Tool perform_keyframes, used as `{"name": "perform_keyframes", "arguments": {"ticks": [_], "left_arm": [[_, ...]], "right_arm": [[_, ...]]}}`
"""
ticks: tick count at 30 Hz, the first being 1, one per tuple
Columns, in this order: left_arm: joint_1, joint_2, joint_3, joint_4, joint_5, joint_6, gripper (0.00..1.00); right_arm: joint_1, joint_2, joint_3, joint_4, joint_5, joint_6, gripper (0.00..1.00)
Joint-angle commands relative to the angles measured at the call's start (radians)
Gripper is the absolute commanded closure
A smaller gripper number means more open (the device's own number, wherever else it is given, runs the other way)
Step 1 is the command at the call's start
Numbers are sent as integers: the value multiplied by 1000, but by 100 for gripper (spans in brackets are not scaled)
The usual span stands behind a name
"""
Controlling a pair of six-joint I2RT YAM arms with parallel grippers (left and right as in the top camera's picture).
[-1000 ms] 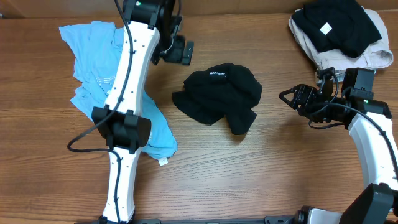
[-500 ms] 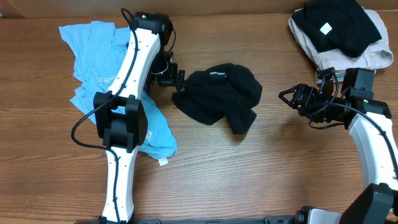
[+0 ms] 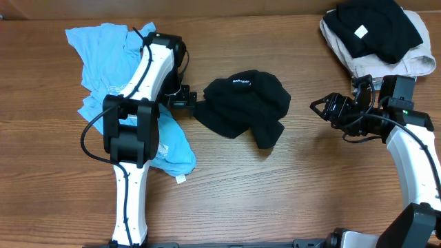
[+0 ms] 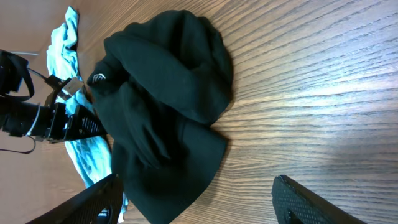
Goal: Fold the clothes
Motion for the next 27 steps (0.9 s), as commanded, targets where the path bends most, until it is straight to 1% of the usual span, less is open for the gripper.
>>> {"name": "perform_keyframes", "arguments": {"ticks": [1, 10, 18, 22, 27], "left_arm": [[33, -12, -62, 51, -52, -32, 0], [183, -12, -227, 198, -124, -34, 0], [314, -12, -276, 330, -406, -8, 0], [357, -12, -276, 354, -506, -3, 0], [428, -12, -276, 369, -502, 30, 0]], "right_arm": [[-2, -21, 22, 11, 11, -8, 20], [-2, -21, 22, 23, 14, -8, 19], [-2, -21, 21, 37, 14, -7, 19], [-2, -21, 21, 37, 14, -7, 19], [-2, -21, 21, 36, 24, -8, 19]]}}
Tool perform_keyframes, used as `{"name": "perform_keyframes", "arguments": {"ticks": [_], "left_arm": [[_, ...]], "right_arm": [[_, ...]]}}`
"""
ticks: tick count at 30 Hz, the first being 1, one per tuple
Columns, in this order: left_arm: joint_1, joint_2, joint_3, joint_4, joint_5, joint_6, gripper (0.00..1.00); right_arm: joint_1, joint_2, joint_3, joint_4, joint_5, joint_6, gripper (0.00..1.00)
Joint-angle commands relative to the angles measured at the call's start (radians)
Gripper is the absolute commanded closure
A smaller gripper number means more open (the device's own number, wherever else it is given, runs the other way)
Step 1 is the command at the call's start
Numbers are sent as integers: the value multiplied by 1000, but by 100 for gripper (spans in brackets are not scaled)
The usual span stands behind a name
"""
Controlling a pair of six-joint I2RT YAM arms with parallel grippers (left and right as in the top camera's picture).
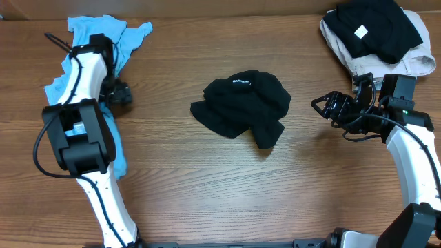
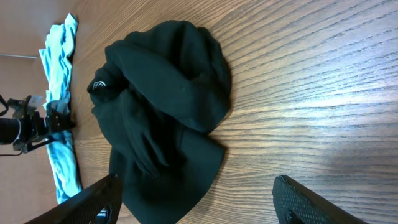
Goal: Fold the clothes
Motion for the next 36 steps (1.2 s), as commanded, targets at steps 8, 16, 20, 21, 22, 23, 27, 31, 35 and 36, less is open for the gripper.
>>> {"name": "perform_keyframes", "arguments": {"ticks": [8, 16, 20, 21, 22, 23, 27, 31, 35, 36], "left_arm": [[138, 104, -46, 24, -109, 120, 0], [137, 59, 194, -68, 82, 146, 0], [108, 35, 406, -172, 321, 208, 0], [94, 29, 448, -194, 355, 219, 0], [76, 22, 498, -221, 384, 229, 0], [58, 15, 536, -243, 397, 232, 0], [-46, -10, 686, -366, 502, 232, 0], [-169, -16, 779, -417, 575, 233, 0], [-322, -16, 790, -416, 575, 288, 0], [-356, -14, 790, -409, 576, 296, 0]], "right_arm": [[-2, -21, 21, 1, 21, -8, 18], [-2, -21, 22, -7, 20, -8, 14], [-2, -21, 23, -25, 20, -8, 14], [-2, -22, 24, -29, 20, -8, 14], [-2, -23, 26, -34, 20, -8, 15], [-2, -25, 31, -43, 19, -13, 15], [-2, -43, 84, -103, 24, -34, 18], [-4, -72, 198, -227, 127, -51, 18], [-4, -76, 336, -407, 329, -52, 17], [-4, -76, 363, -442, 364, -52, 16]]}}
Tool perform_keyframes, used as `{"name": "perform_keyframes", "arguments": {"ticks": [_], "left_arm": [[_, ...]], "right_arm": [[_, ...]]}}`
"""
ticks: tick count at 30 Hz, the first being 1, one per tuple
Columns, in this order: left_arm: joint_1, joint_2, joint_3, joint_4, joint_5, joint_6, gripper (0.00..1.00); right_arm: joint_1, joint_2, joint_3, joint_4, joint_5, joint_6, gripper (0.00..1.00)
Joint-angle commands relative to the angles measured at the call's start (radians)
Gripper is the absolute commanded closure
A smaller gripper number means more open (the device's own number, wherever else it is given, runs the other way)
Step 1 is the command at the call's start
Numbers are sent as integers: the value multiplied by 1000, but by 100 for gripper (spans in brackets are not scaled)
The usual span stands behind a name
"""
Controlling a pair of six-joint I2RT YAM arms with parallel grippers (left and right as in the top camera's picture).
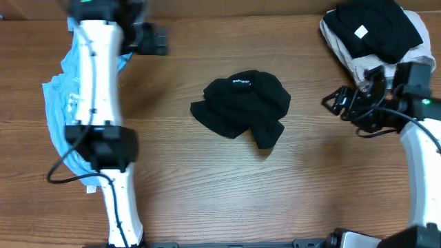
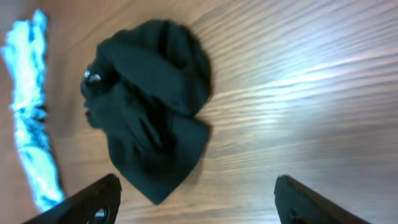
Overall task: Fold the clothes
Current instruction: 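Grasp the black garment with the left gripper and lift it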
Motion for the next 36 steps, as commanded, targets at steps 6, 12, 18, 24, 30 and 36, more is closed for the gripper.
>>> {"name": "perform_keyframes", "arguments": {"ticks": [6, 12, 18, 24, 30, 36], "left_arm": [[-305, -22, 19, 42, 64, 139, 0], [-467, -19, -19, 96, -131, 163, 3], [-543, 2, -130, 173, -189, 115, 6], [-557, 5, -366, 318, -198, 91, 16], [-557, 5, -452, 338, -200, 91, 20], [-557, 5, -445, 341, -249, 73, 21]], "right_arm": [[-35, -31, 143, -127, 222, 44, 14], [-77, -28, 142, -129, 230, 63, 15], [-112, -26, 142, -129, 276, 79, 15], [-113, -18, 142, -122, 278, 78, 15], [-113, -18, 142, -110, 278, 80, 15], [-113, -18, 142, -106, 275, 83, 14]]}}
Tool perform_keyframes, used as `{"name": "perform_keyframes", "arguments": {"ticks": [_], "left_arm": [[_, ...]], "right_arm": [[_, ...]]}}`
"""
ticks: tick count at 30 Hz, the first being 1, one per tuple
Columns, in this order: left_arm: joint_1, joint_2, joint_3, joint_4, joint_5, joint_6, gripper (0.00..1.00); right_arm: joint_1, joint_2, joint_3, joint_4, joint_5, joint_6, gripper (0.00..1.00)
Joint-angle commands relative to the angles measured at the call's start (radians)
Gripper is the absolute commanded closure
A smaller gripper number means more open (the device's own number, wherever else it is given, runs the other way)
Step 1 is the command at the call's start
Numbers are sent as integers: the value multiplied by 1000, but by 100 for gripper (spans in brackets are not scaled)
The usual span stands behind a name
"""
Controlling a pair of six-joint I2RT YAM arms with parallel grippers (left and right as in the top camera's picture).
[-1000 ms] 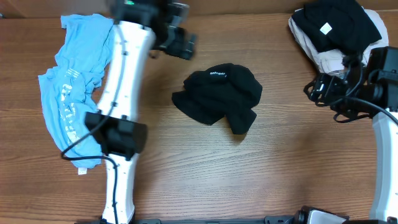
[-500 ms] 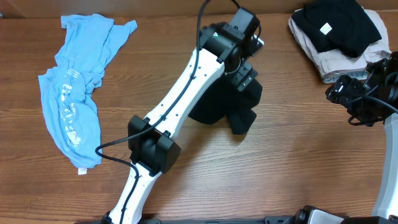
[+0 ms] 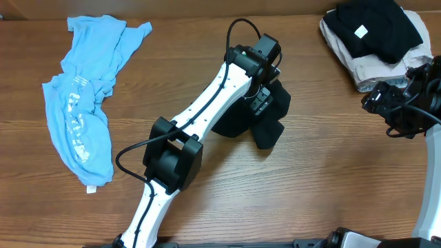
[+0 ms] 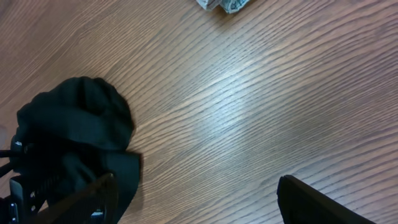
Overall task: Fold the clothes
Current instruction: 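Grasp the black garment with the left gripper and lift it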
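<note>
A crumpled black garment [image 3: 274,114] lies mid-table; it also shows at the left of the right wrist view as the black garment [image 4: 74,127]. My left arm reaches across the table, and my left gripper [image 3: 260,102] is down on the garment's top. Its jaws are dark against the dark cloth, so I cannot tell how they stand. A light blue shirt [image 3: 77,117] lies stretched in a long strip at the far left. My right gripper [image 3: 377,103] hovers open at the right, well clear of the garment, nothing between its fingers [image 4: 311,199].
A stack of folded clothes [image 3: 375,31], black on beige, sits in the back right corner, just behind my right gripper. A scrap of pale cloth [image 4: 224,4] shows at the top edge of the right wrist view. Bare wood lies between garment and right gripper.
My left gripper has gone from the back left, beside the blue shirt, to the top of the black garment. My right gripper has moved further right, away from the garment.
First my left gripper was at the black garment's left edge, its arm over the crumpled blue shirt. Then it was at the far left on the shirt, then at the back left with the shirt drawn out long. Now it is on the black garment.
</note>
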Motion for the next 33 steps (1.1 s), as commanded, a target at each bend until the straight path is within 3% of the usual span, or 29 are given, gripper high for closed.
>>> {"name": "perform_keyframes", "arguments": {"ticks": [1, 9, 10, 20, 23, 26, 27, 33], "left_arm": [[-3, -3, 22, -14, -77, -29, 21], [-6, -3, 151, -180, -121, -47, 22], [-5, -1, 138, -187, -111, -65, 26], [2, 10, -72, -9, -40, -67, 30], [2, 10, -72, -10, -38, -67, 39], [2, 10, -48, -26, -53, -68, 79], [3, 10, -26, -42, -68, -76, 84], [8, 9, 283, -229, -172, -109, 96]], "right_arm": [[-2, 0, 18, 6, 7, 12, 14], [-2, 0, 18, 6, 7, 12, 14], [-2, 0, 18, 6, 7, 12, 14], [-2, 0, 18, 5, 7, 11, 14], [-2, 0, 18, 6, 7, 11, 14], [-2, 0, 18, 7, 6, 12, 15], [-2, 0, 18, 7, 6, 12, 16], [-1, 0, 18, 24, -82, 11, 18]]}}
